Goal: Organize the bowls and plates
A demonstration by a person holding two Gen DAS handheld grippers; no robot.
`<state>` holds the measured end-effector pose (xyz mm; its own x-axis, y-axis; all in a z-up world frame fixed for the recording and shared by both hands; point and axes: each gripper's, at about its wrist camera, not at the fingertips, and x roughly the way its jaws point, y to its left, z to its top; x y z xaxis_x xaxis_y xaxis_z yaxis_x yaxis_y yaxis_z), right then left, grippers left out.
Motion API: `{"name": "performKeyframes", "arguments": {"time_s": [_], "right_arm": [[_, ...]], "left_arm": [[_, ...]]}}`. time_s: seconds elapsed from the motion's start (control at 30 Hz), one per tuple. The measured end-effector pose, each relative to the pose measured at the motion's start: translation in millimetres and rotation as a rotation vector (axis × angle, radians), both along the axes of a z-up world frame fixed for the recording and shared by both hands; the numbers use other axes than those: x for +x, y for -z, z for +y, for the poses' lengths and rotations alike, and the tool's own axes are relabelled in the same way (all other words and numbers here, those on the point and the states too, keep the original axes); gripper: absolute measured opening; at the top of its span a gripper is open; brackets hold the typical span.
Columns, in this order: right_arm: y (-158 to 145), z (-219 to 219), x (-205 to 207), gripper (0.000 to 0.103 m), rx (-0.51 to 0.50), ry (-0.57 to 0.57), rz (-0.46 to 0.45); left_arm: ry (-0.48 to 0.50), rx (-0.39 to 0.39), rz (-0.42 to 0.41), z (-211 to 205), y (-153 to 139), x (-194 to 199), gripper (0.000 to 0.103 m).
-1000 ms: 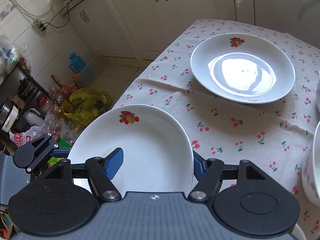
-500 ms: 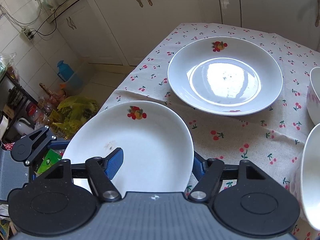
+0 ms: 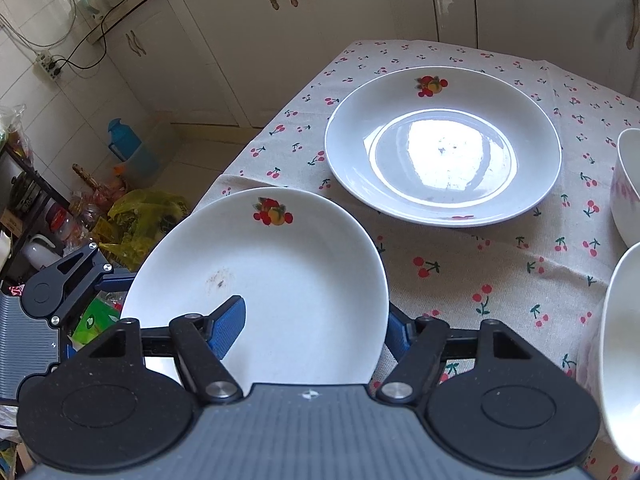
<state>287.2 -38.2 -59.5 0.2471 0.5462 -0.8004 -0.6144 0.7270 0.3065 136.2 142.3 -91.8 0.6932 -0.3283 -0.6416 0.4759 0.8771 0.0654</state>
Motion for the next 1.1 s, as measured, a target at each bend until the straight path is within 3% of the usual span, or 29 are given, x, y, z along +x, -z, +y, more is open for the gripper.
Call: {"name": "performKeyframes", "arguments": {"time_s": [0.3,0.53,0.8,1.1], "right_arm": [[-21,-10,-22,0.094,-0.012,-0.007,-0.094],[-49,-25,-58,0.102,-0.021,-0.023,-0.236],[-66,-67,-110,0.103,-0.015,0.022,-0.349],[-47,-133,-172,0.103,-0.04,0.129,-0.426]], "left_arm": [[-0.043,-0.013,-0.006,7,-12,-19,0.102],[-0.103,-0.021,-0.024,1,-30,-41,0.102],[-0.155,-0.043,-0.059,-22,-46,-72,0.102],[-0.24,-0.115,-0.097,-59,-54,-97,0.102]]}}
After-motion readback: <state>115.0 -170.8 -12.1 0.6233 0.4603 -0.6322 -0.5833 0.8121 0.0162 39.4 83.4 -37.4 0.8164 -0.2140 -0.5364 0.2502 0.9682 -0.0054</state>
